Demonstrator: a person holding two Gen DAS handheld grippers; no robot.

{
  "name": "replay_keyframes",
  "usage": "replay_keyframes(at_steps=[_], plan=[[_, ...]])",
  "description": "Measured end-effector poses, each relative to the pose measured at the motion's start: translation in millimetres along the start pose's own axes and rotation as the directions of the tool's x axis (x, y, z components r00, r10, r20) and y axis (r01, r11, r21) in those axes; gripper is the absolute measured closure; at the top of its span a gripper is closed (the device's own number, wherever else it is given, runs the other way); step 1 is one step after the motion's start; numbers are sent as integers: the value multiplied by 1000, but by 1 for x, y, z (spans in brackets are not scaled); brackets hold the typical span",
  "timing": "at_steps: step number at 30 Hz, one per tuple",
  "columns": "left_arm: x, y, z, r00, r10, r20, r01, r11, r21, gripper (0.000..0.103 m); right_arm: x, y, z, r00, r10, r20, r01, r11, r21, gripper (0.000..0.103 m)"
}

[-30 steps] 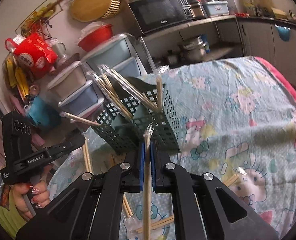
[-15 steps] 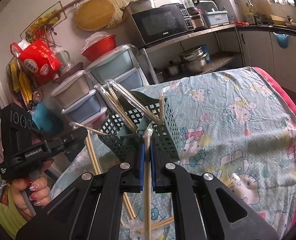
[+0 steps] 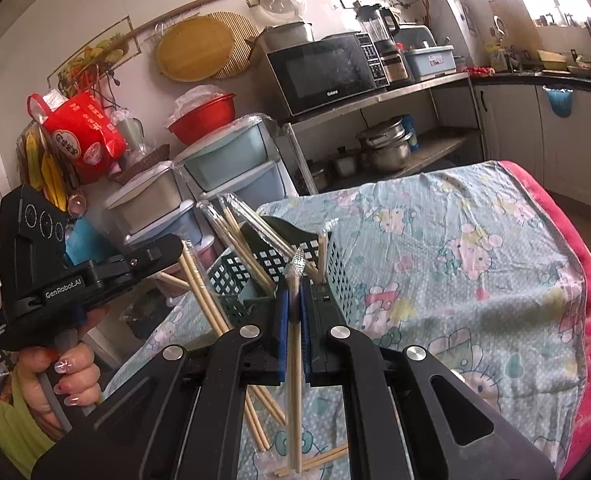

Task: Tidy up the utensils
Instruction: 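Lift the chopstick with the left tool over the caddy while the right tool carries its chopstick there, then open the left tool over the caddy while the right tool releases its chopstick into it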

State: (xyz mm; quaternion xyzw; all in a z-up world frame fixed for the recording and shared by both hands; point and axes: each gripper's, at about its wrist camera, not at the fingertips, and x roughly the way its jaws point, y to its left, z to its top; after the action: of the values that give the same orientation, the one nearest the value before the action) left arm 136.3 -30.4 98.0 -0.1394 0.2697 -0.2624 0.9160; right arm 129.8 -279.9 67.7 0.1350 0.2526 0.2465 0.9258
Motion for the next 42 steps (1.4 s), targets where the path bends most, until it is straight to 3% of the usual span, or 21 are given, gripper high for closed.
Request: replay_keyframes(at_steps=[13, 24, 42], plan=[[-4, -20, 31, 998, 4, 55, -7, 998, 62, 100, 1, 12, 21, 999, 12, 52, -10, 999, -38, 97], [-11, -4, 59, 992, 59, 116, -65, 997, 49, 100, 10, 28, 53, 991, 41, 128, -32, 997, -72, 97], [-46, 32, 111, 938, 189, 292, -198, 980, 3, 100, 34, 60, 108, 961, 38, 273, 8, 986, -165, 97]])
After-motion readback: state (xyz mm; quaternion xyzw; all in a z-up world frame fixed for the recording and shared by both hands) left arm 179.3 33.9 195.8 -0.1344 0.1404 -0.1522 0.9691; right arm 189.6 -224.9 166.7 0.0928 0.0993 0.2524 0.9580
